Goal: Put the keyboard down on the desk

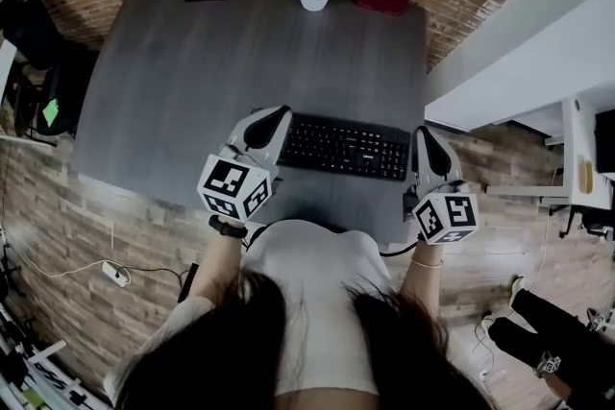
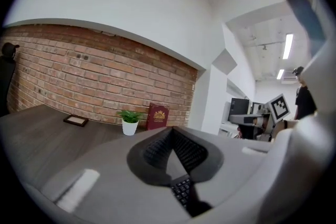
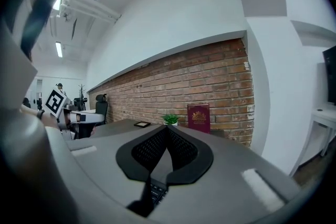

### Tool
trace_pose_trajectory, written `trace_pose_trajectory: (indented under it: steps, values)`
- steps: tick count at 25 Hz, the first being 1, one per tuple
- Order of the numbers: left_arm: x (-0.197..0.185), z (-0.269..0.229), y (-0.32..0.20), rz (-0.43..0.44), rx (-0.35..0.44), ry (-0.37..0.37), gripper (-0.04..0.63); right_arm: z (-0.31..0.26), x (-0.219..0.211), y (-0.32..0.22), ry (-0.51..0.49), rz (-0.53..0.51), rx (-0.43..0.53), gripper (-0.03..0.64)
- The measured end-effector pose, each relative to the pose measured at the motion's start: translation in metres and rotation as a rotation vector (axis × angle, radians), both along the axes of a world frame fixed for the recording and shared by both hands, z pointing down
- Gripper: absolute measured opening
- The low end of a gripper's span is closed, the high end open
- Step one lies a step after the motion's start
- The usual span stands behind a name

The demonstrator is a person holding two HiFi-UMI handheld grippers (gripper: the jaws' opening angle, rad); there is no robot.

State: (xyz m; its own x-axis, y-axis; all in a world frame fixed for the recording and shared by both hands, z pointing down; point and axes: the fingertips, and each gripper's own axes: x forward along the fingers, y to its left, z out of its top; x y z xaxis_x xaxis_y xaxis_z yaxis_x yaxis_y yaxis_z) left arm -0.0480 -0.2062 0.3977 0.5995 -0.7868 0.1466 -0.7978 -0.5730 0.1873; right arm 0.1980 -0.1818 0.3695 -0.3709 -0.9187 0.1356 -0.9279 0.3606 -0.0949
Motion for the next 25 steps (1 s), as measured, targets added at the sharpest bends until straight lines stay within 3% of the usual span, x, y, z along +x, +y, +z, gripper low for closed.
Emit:
trace_pose_trajectory:
  steps: [9,25]
  values:
    - [-0.010,0.011,-0.011,-0.014,-0.054,-0.008,0.057,0.010,-0.002,-0.005,-0.048,0.005,-0.040,0.002]
    - [-0.015,0.018,-0.023,-0.019,-0.086,-0.043,0.057,0.016,-0.011,-0.015,-0.021,-0.006,-0.058,0.002]
